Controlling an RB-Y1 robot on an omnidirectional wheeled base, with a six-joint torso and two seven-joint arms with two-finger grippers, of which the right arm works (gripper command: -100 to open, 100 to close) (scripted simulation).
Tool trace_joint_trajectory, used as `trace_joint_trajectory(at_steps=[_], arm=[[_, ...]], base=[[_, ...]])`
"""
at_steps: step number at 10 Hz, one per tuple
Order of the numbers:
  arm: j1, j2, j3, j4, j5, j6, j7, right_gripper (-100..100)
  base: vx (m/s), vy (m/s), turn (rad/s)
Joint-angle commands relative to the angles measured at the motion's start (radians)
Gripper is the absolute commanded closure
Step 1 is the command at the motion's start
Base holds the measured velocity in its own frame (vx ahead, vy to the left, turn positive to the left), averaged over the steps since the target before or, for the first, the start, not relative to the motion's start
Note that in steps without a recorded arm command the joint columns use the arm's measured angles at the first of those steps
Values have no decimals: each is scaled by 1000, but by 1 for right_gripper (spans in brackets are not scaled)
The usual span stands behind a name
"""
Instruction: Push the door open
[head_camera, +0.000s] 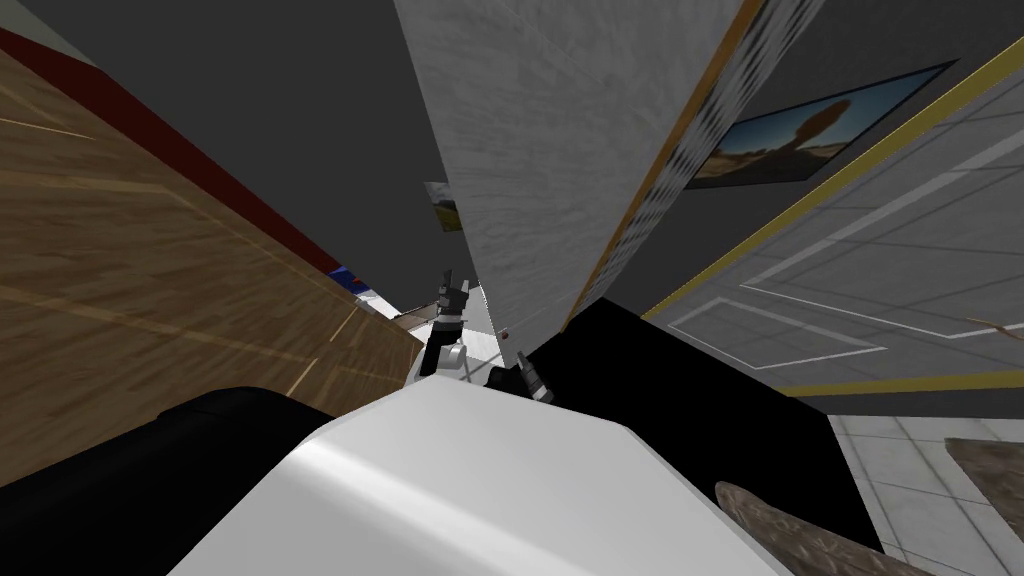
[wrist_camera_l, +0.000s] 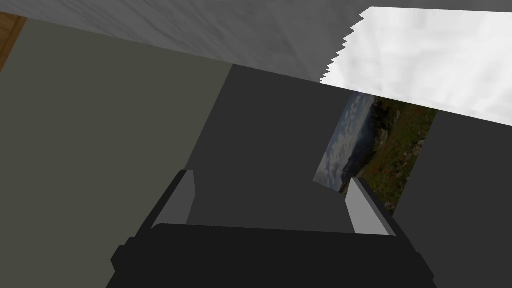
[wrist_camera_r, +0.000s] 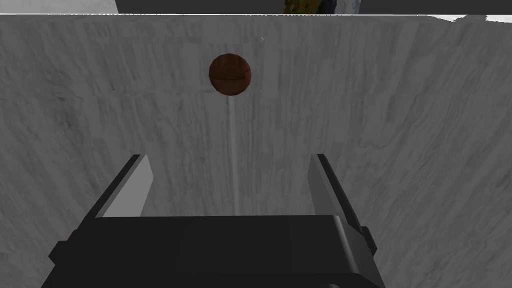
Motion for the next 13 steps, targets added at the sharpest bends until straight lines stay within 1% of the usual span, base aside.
trace_joint_trajectory(at_steps=[1, 2, 5, 6, 7, 12, 13], arm=[[-5, 8, -5, 1, 0, 10, -1, -100], [-15, 18, -12, 10, -1, 15, -3, -100], [-35, 37, -25, 28, -3, 27, -8, -100], [-31, 33, -22, 26, -3, 22, -7, -100], [-31, 33, -22, 26, -3, 22, -7, 100], [-31, 33, -22, 26, -3, 22, -7, 100], [-26, 44, -52, 26, -13, 29, 5, -100]], base=[[103, 145, 32], [142, 157, 57], [142, 146, 37], [60, 57, 2], [-6, -6, -6], [-13, -13, 1], [-100, 21, -194]])
